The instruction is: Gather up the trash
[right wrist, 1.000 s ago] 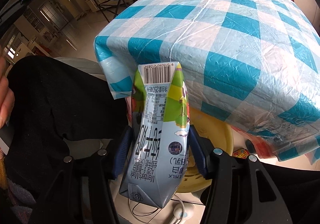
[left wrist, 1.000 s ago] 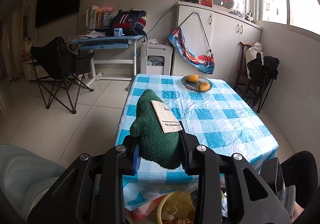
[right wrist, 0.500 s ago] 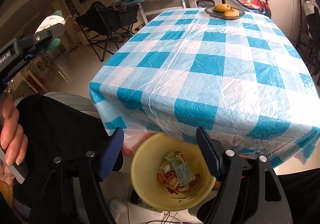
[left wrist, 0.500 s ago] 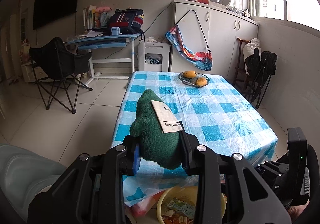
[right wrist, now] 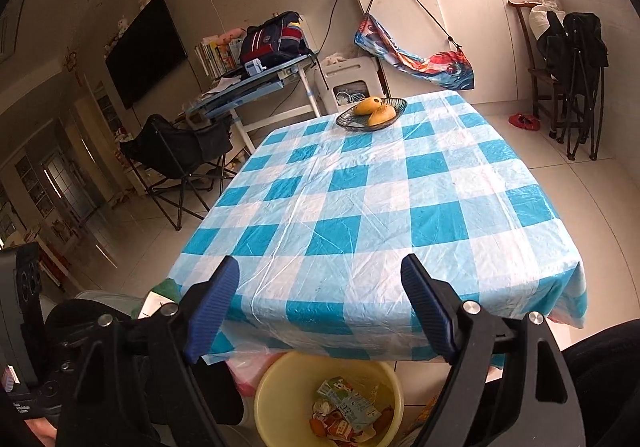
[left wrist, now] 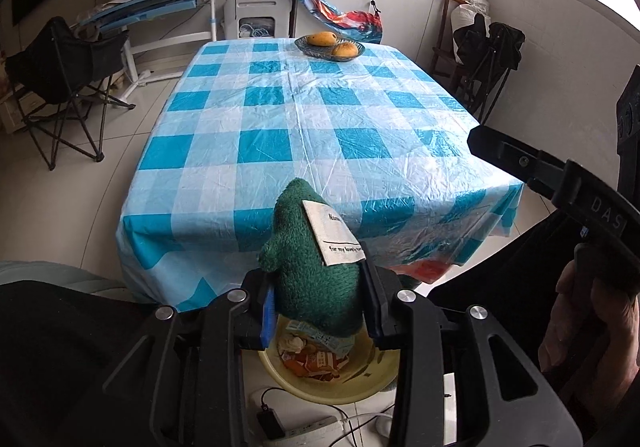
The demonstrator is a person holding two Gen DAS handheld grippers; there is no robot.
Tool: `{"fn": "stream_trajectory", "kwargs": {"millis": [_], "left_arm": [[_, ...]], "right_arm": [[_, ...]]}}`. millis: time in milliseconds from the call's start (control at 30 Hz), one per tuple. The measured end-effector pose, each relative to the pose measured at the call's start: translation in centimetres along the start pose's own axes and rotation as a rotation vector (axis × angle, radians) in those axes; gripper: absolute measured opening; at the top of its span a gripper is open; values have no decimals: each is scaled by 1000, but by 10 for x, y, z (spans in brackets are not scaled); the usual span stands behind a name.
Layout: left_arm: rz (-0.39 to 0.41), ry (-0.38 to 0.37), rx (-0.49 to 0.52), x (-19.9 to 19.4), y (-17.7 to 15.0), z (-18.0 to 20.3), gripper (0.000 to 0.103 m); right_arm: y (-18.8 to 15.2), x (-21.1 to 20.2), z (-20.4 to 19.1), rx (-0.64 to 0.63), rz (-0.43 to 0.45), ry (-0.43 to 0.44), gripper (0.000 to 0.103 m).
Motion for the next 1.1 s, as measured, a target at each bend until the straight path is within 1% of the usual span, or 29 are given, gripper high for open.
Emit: {"fn": "stream_trajectory", "kwargs": {"millis": [33, 67, 100, 133, 200, 300, 367, 433, 500, 567, 667, 733, 800, 867, 967, 1100], "left_arm": [[-23, -7, 6, 5, -1, 2, 38], [-40, -3, 7, 9, -1, 4, 42], [-50, 3, 5, 12, -3, 6, 43], [-53, 8, 6, 14, -2, 7, 43], [-44, 34, 12, 12, 0, 9, 50], [11, 104, 22, 3, 8, 10, 60], [47, 138, 25, -4, 13, 10, 61], [106, 197, 27, -15, 19, 9, 66], [181, 259, 27, -30, 26, 8, 79], [251, 311, 18, -45, 32, 5, 84], [310, 358, -11, -62, 39, -2, 89], [331, 383, -41, -70, 42, -9, 90], [346, 392, -66, -78, 44, -14, 90], [362, 414, -63, -88, 48, -16, 91], [400, 464, -45, -107, 48, -18, 96], [411, 499, -21, -121, 45, -22, 96]], "right_arm": [[1, -1, 1, 5, 6, 2, 80], [3, -1, 3, 9, 13, 4, 80], [4, -3, 4, 13, 19, 5, 81], [5, -4, 6, 17, 26, 5, 83], [6, -7, 9, 25, 41, 4, 83], [8, -11, 11, 29, 56, 7, 83], [10, -14, 12, 26, 67, 7, 83], [11, -18, 11, 16, 88, 2, 84], [14, -25, 9, -6, 118, -9, 87], [17, -32, 5, -32, 158, -31, 90], [18, -43, -1, -65, 207, -43, 92], [19, -45, -4, -81, 222, -48, 92], [19, -47, -7, -89, 229, -48, 92], [20, -52, -11, -100, 246, -59, 92], [20, -65, -16, -112, 290, -74, 93], [15, -85, -24, -144, 334, -114, 94]]}}
Point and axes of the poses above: each gripper's, at about its wrist camera, not at the fingertips, and x roughly the way its jaws point, z to its right, y to its top, the point moved 4 cm from there along x, roughly the way its jaws point, and after that the axes turned 10 degrees about x, right-handed, at the moved point
